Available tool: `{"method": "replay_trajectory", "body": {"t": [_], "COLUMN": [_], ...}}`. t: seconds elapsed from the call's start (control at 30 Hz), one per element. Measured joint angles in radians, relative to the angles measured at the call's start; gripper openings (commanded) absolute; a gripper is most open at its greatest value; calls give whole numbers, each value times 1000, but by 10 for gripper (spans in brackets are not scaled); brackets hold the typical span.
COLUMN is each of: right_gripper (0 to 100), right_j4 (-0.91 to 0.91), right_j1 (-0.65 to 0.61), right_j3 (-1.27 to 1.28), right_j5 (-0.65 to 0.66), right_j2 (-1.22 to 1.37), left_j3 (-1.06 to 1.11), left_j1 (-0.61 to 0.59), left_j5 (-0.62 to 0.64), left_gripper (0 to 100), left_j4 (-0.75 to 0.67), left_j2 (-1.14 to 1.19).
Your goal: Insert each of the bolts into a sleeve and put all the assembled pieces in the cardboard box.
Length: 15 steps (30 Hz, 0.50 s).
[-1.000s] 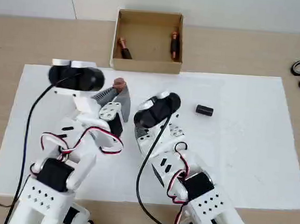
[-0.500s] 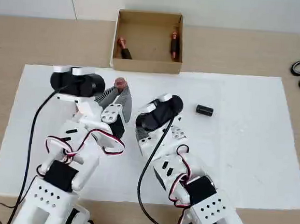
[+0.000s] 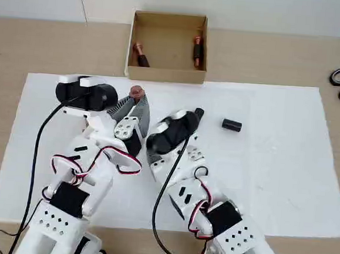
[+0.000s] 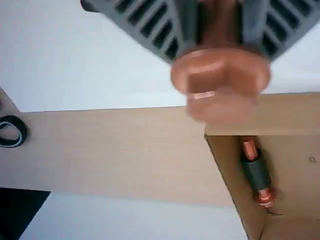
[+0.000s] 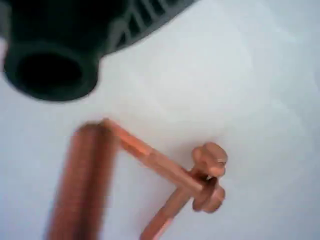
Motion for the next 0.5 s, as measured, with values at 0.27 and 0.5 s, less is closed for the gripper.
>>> {"method": "replay_trajectory", "body": {"t": [0.27, 0.5], "right_gripper": [4, 4], "right_j4": [0, 2], "right_j1": [-2, -3], "right_j3": [0, 2], "right_j5": [0, 0], "right_j2": [0, 0], "left_j3": [0, 26], "left_j1": [31, 46], "left_j5": [15, 15], "left_gripper": [6, 6], "left_j4": [0, -6], "left_j2": [0, 0]}}
